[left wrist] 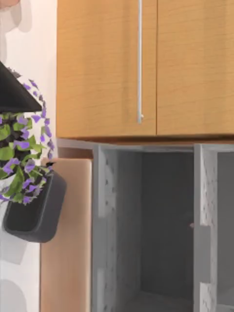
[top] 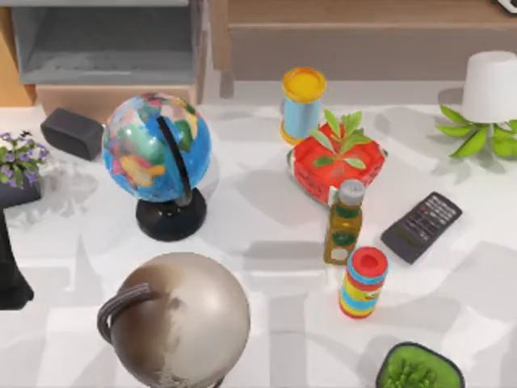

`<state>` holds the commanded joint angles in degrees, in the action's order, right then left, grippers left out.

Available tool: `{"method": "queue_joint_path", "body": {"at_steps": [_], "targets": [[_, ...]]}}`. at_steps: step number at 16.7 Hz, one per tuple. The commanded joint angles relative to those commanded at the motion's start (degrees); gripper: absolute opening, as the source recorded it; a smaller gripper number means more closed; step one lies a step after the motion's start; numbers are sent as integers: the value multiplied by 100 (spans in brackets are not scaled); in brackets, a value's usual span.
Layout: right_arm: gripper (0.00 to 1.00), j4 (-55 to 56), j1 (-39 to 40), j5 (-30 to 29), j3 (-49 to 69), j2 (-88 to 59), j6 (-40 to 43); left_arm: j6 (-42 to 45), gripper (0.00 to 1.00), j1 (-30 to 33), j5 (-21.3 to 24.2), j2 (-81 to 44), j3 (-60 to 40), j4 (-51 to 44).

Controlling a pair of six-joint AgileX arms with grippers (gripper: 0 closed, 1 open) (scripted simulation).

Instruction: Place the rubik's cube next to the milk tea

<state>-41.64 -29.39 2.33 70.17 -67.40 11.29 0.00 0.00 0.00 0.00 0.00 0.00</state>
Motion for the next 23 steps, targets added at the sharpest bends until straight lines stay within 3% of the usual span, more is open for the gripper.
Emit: {"method": "queue_joint_path", "body": {"at_steps": [5,9,16,23], "targets": [[0,-1682,-179,-228,-2250,655,1311,0,100,0,0,0,0,0],[0,-2372,-311,-254,-3296,809,2041,0,100,0,0,0,0,0],[0,-2452,-341,-256,-3440,803,2151,0,100,0,0,0,0,0],[0,-2707,-283,404,-3042,1195,2390,0,100,0,0,0,0,0]]}}
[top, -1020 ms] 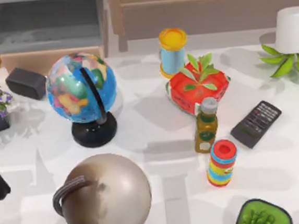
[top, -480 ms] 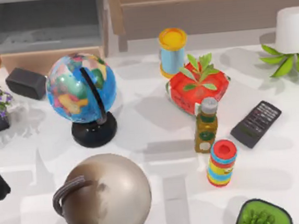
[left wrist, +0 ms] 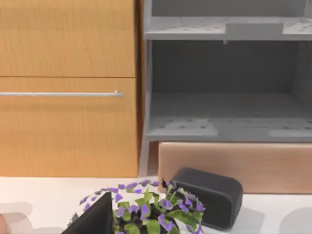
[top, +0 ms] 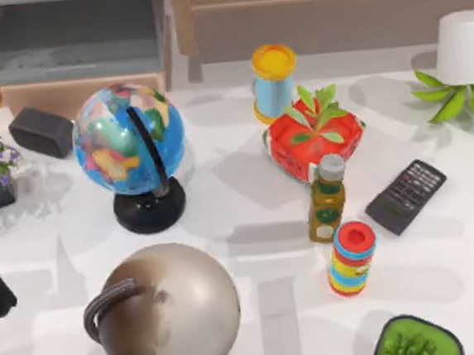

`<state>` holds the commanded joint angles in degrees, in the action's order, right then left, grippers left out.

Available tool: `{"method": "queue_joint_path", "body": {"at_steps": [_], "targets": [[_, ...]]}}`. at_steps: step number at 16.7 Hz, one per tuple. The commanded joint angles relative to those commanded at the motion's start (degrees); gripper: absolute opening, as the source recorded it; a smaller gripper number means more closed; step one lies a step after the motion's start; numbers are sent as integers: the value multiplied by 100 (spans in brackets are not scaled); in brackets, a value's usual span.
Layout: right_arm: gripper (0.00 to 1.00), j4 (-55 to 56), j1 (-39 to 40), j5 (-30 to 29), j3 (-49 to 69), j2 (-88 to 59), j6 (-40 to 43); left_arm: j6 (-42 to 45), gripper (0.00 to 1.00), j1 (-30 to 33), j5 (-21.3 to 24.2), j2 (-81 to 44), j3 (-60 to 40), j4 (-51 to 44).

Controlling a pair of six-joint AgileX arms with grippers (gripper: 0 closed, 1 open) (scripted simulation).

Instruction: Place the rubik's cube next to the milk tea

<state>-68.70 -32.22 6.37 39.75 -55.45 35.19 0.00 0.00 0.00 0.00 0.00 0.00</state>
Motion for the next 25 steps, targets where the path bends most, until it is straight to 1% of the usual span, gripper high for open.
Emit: {"method": "queue_joint_path", "body": {"at_steps": [6,9,14,19,24,25], "targets": [[0,-208,-330,155,9,125,202,0,100,0,0,0,0,0],[0,-193,-463,139,-82,116,232,0,100,0,0,0,0,0],[0,90,-402,-33,-331,38,148,0,100,0,0,0,0,0],[0,744,-102,-619,-766,-442,-206,0,100,0,0,0,0,0],[0,775,-75,-669,-815,-493,-231,0,100,0,0,0,0,0],[8,775,-75,-669,-815,-493,-231,0,100,0,0,0,0,0]]}}
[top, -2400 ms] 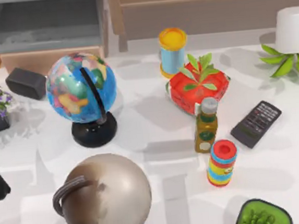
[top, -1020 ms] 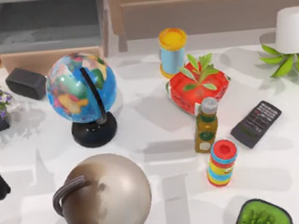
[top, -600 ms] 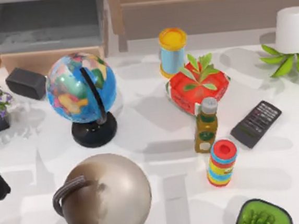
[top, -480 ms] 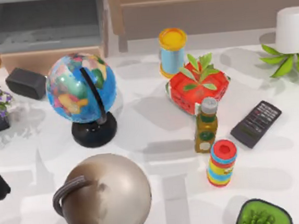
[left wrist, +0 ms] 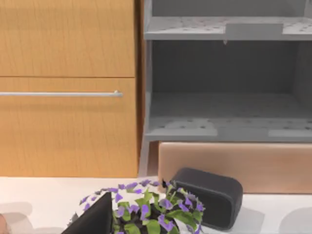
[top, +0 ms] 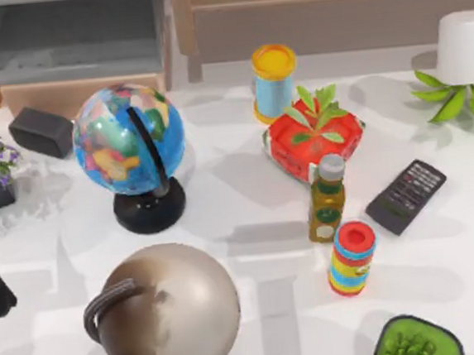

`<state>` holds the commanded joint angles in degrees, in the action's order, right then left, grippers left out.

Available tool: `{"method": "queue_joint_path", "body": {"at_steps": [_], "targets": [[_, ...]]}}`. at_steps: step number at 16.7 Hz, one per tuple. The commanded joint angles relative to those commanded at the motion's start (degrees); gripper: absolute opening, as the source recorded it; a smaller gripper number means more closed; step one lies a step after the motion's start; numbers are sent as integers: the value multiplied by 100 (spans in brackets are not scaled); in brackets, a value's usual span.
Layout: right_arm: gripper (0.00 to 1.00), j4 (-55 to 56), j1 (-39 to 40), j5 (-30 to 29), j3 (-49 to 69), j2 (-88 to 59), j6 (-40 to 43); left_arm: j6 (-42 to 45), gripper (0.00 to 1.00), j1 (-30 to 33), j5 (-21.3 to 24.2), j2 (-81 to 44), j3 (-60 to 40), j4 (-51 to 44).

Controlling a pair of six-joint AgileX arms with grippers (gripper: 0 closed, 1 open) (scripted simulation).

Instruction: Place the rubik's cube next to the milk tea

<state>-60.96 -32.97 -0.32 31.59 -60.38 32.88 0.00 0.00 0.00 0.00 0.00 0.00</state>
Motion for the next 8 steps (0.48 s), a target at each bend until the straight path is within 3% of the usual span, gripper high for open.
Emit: {"method": "queue_joint_path", "body": {"at_steps": [8], "targets": [[68,0,0,0,0,0,0,0,100,0,0,0,0,0]]}}
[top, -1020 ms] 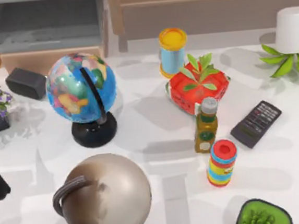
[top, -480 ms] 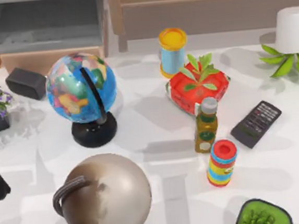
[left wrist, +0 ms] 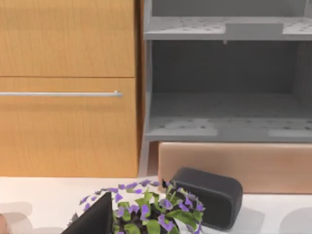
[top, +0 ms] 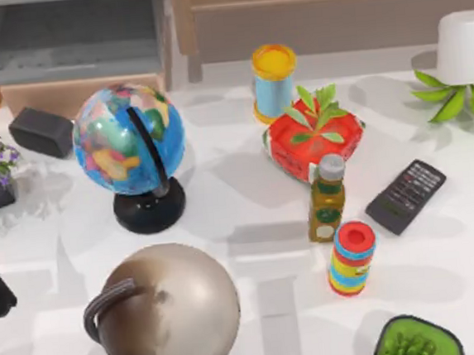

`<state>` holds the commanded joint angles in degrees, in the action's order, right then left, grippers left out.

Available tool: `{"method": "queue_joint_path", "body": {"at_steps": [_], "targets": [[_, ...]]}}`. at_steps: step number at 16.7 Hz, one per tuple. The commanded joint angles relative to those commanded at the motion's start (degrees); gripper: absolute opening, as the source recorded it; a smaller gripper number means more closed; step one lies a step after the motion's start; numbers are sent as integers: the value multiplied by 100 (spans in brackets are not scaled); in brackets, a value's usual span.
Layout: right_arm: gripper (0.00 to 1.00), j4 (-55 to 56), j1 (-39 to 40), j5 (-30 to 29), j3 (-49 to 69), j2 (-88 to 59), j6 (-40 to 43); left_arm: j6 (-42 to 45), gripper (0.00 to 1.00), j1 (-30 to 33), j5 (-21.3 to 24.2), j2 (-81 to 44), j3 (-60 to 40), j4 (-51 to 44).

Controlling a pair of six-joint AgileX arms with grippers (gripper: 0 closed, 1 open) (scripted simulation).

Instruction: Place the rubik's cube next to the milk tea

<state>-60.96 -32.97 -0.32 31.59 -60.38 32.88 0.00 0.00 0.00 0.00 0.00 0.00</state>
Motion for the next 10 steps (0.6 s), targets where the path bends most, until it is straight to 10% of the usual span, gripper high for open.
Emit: {"method": "queue_joint_path", "body": {"at_steps": [4,10], "targets": [[98,0,0,0,0,0,0,0,100,0,0,0,0,0],[100,0,0,0,0,0,0,0,100,0,0,0,0,0]]}}
